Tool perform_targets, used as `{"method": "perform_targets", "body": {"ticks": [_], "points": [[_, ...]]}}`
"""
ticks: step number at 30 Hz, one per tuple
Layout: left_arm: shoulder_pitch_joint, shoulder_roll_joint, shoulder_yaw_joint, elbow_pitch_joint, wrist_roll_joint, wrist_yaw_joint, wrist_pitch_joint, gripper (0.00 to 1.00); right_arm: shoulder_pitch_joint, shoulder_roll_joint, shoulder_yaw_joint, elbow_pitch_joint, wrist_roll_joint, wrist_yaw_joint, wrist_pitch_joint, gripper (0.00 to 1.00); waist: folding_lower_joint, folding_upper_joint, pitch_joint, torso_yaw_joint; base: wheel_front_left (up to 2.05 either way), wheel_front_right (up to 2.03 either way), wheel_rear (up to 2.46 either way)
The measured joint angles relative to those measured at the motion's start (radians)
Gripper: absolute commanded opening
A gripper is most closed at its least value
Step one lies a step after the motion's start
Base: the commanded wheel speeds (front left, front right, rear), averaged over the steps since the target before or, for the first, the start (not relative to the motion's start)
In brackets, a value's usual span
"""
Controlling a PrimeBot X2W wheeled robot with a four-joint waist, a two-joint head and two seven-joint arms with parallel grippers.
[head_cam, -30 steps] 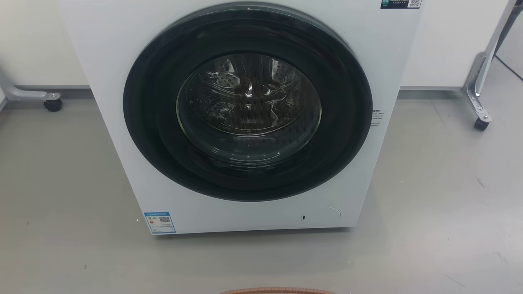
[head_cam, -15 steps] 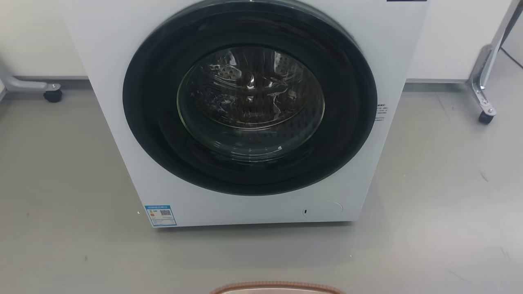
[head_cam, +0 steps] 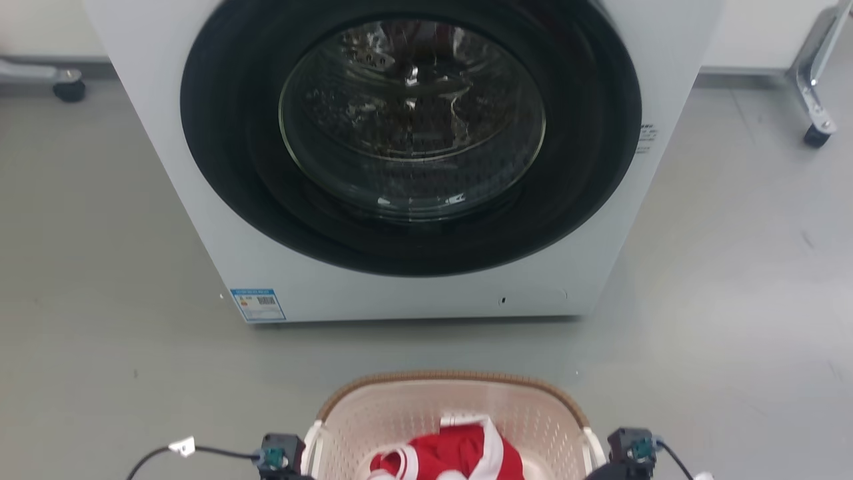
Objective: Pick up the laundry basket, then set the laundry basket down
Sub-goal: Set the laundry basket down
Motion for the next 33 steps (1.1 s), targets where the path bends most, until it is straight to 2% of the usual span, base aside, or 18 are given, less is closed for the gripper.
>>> {"method": "perform_targets", "body": {"ticks": [11,33], "points": [[-0.17,0.011,0.02,-0.019,0.002,0.013,-0.018,0.0,-0.191,-0.001,-0.019,0.021,-0.008,0.0,-0.027,0.0,0.0001,0.0001,0.155,0.012,0.0,0.0,0.0],[-0.411,0.016,0.052,-0.036,0.008,0.028,-0.054,0.0,-0.483,-0.002,-0.03,0.105,-0.068,0.002,-0.088,0.0,0.0001,0.0002,0.478,0.043,0.0,0.0,0.0]]}}
